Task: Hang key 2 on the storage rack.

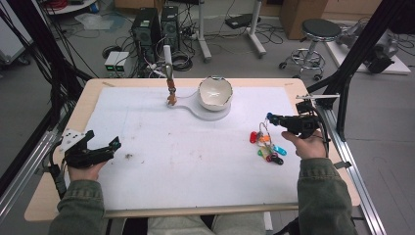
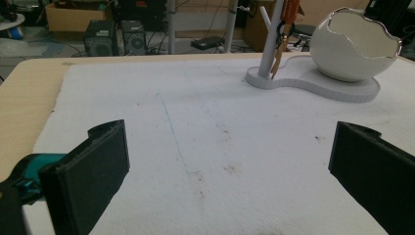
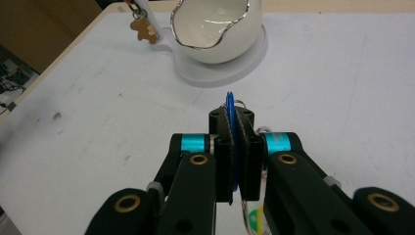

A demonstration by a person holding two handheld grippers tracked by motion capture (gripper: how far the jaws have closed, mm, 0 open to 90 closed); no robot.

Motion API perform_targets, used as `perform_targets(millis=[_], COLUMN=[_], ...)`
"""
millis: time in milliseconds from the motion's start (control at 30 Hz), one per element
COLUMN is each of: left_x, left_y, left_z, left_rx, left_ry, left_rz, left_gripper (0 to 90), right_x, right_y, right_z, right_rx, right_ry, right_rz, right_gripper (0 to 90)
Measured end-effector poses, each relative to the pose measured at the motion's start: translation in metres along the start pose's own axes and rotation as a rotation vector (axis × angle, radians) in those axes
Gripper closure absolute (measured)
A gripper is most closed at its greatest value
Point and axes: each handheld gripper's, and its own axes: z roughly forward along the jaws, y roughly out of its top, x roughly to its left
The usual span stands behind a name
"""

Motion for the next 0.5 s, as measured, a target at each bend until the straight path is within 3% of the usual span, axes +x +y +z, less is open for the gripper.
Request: perform_targets(millis=[500], left_x=[0.0], left_y=[0.0], left_z=[0.0], left_rx=[0.003], left_ry=[-0.004], left_rz=[0.001], left_gripper=[2.0], right_x=[0.029], right_y=[0.03], right_z=[-0.003], right_rx=[-0.026], right_ry=[0.08], right_rz=[-0.05], right_gripper=[87.7])
